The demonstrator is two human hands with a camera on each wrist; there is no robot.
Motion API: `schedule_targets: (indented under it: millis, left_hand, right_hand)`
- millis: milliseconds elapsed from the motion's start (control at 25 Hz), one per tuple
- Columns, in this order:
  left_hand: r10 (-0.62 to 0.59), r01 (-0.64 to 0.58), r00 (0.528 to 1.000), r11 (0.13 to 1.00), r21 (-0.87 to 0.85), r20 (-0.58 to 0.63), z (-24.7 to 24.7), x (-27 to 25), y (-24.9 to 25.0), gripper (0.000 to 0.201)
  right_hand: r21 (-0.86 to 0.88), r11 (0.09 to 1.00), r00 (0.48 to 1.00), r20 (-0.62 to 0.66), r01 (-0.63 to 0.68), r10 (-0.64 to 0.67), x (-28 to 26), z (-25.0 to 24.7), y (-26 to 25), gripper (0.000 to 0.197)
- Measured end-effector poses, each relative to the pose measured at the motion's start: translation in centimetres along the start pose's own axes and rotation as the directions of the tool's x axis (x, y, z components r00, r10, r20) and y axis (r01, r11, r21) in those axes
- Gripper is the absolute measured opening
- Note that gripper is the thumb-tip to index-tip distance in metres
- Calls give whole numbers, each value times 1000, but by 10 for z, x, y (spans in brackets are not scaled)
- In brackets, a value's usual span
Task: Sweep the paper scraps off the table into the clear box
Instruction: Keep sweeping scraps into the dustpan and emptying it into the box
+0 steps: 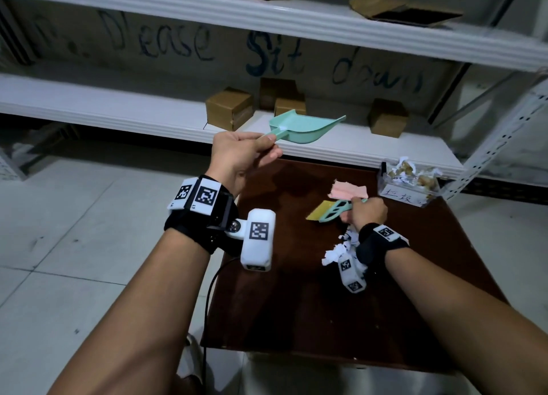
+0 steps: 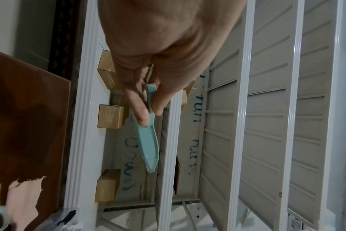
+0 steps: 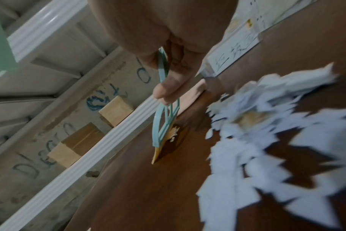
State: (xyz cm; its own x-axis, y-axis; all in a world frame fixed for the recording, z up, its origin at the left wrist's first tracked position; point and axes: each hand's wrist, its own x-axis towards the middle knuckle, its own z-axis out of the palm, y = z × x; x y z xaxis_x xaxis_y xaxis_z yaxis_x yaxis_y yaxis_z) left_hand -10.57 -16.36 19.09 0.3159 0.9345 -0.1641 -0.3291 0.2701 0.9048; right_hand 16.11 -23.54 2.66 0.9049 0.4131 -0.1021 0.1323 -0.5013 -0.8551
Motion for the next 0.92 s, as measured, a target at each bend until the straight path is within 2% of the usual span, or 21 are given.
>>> schedule_targets:
  millis: [80,200,240,280,360,400,440,520,600,680,760,920]
  left_hand:
    - [-1,1,1000,1000,2,7,3,-3,0,13]
    - [-8,8,1000,1000,0,11,9,-8,0,10]
    - [-12,12,1000,1000,1,18,11,-10,-2,9]
    - [-16,16,1000,1000,3,27,14,-12,-3,10]
    - [-25,25,999,1000,8,46,18,-14,-7,12]
    - [-27,27,998,1000,9,54,20,-15,-9,13]
    - [-28,27,998,1000,8,61,21,-16,-10,13]
    - [-30,29,998,1000,9,61,21,-16,-9,12]
    - [-32,31,998,999,16,53,17,-16,-6,11]
    - [-27,26,999,1000,16,35,12,-14,-1,10]
    - [-13,13,1000,1000,11,20,6,-12,3,7]
    - [-13,13,1000,1000,10,9,-6,-10,10,13]
  right_hand:
    - [-33,999,999,-43,2,-4,5,-23,15,36]
    - [-116,993,999,-41,-22,17,24,-54,55,42]
    - [-105,993,997,-69,-51,44,34,-64,69,50]
    - [-82,995,998,-42,-58,55,53,-72,91,55]
    - [19,995,995,-9,-95,95,72,-83,113,54]
    - [76,989,992,17,-125,124,54,-93,100,50]
    - [133,987,996,17,-95,93,19,-104,70,40]
    - [230,972,999,29,-41,35,-11,-105,42,28]
    - [302,953,997,70,16,-39,-23,-94,25,26]
    - [378,926,989,133,10,-64,-32,-72,10,25]
    - [433,901,974,216,-35,-65,-39,-37,-1,23]
    - [479,863,893,443,-158,-82,-72,31,-25,23]
